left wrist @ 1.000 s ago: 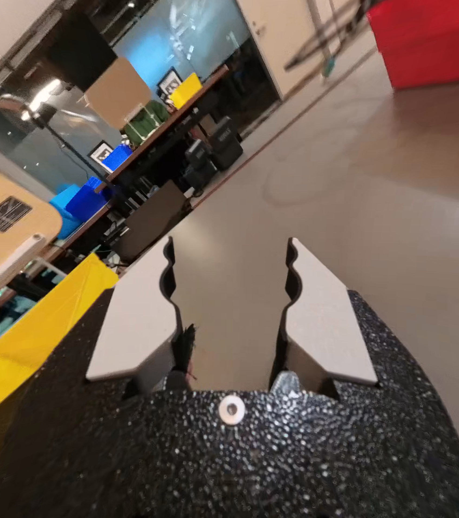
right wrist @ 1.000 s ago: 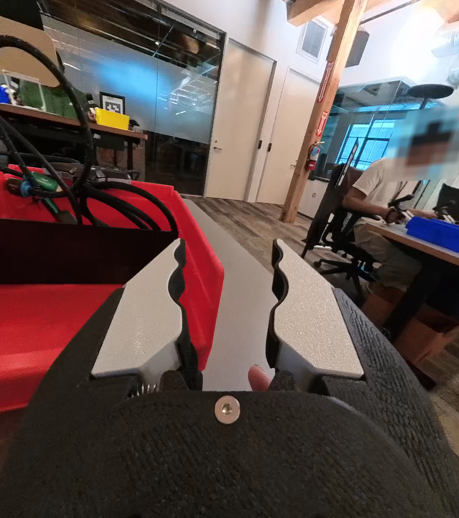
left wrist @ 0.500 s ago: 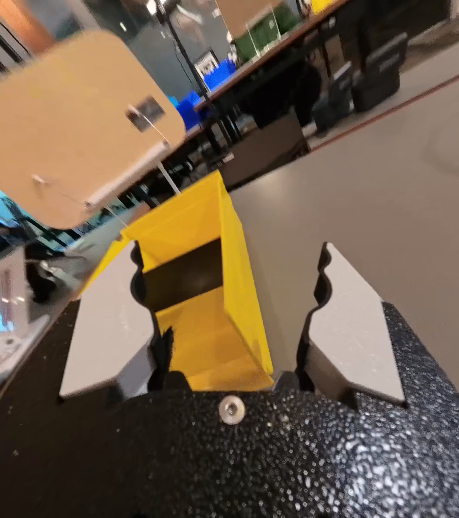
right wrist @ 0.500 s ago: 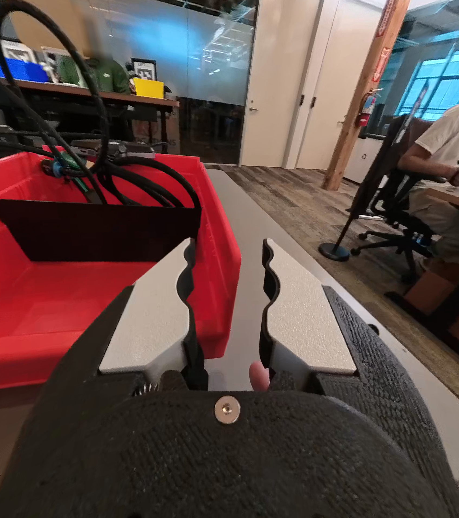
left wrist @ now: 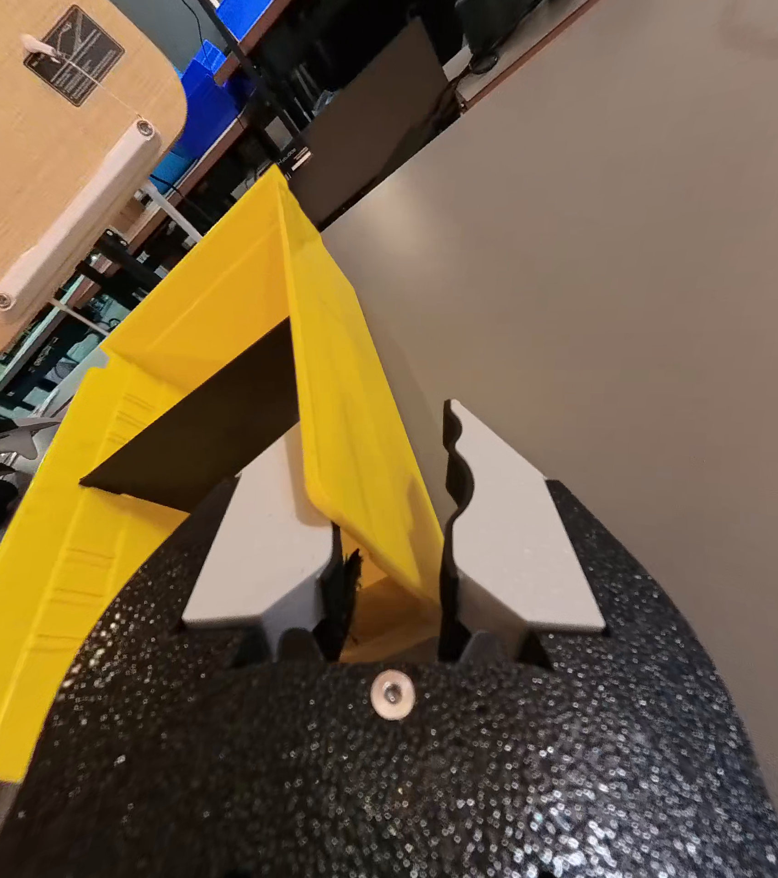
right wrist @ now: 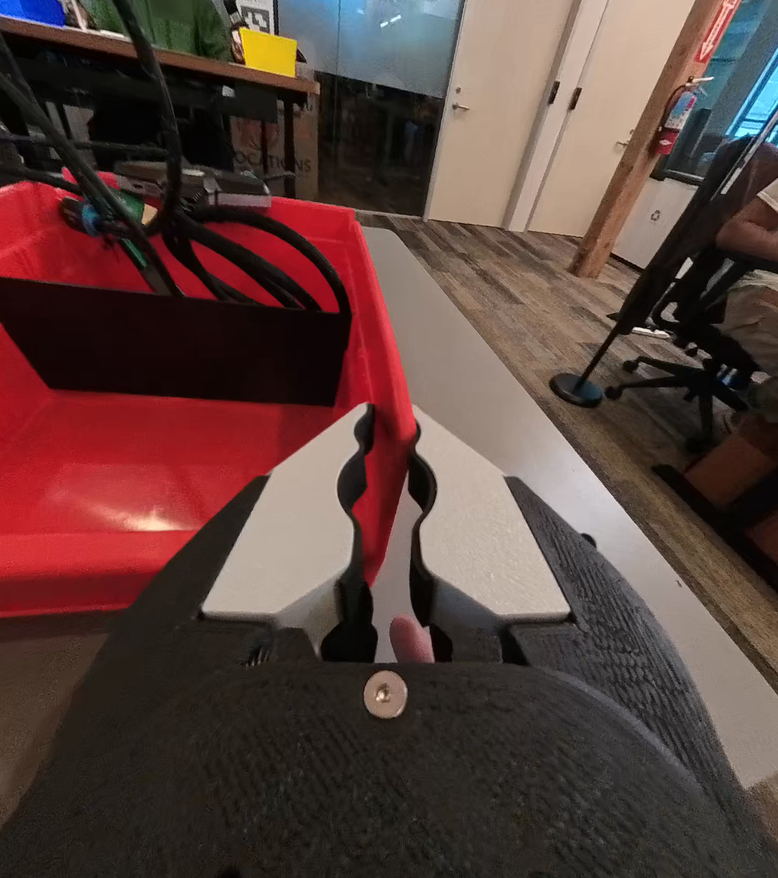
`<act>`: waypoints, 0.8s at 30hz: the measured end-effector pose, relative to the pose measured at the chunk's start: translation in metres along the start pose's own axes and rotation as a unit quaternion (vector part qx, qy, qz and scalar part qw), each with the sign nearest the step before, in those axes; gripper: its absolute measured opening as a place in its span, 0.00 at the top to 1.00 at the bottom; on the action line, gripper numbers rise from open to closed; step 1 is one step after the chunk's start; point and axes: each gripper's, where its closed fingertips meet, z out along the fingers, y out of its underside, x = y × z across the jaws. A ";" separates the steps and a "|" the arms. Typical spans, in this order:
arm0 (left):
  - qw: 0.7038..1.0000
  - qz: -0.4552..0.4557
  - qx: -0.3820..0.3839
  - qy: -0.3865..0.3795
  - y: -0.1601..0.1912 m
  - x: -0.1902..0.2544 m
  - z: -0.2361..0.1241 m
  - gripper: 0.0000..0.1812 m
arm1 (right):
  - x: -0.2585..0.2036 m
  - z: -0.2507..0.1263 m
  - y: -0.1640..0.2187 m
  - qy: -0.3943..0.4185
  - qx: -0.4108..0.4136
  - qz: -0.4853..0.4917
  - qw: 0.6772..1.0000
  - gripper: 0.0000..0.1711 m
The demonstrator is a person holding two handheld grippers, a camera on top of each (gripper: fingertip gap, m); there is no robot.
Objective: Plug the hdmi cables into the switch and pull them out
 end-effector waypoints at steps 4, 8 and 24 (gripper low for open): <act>1.000 0.003 0.007 0.007 0.003 0.000 -0.009 0.78 | -0.004 -0.001 0.000 -0.034 0.005 0.044 0.998 0.99; 0.999 0.011 0.018 0.024 0.007 0.005 -0.025 0.78 | -0.014 -0.003 -0.002 -0.071 0.011 0.050 0.996 1.00; 0.981 0.106 0.020 0.160 0.052 0.017 -0.111 0.77 | -0.105 0.000 -0.016 -0.137 0.021 -0.020 0.990 0.96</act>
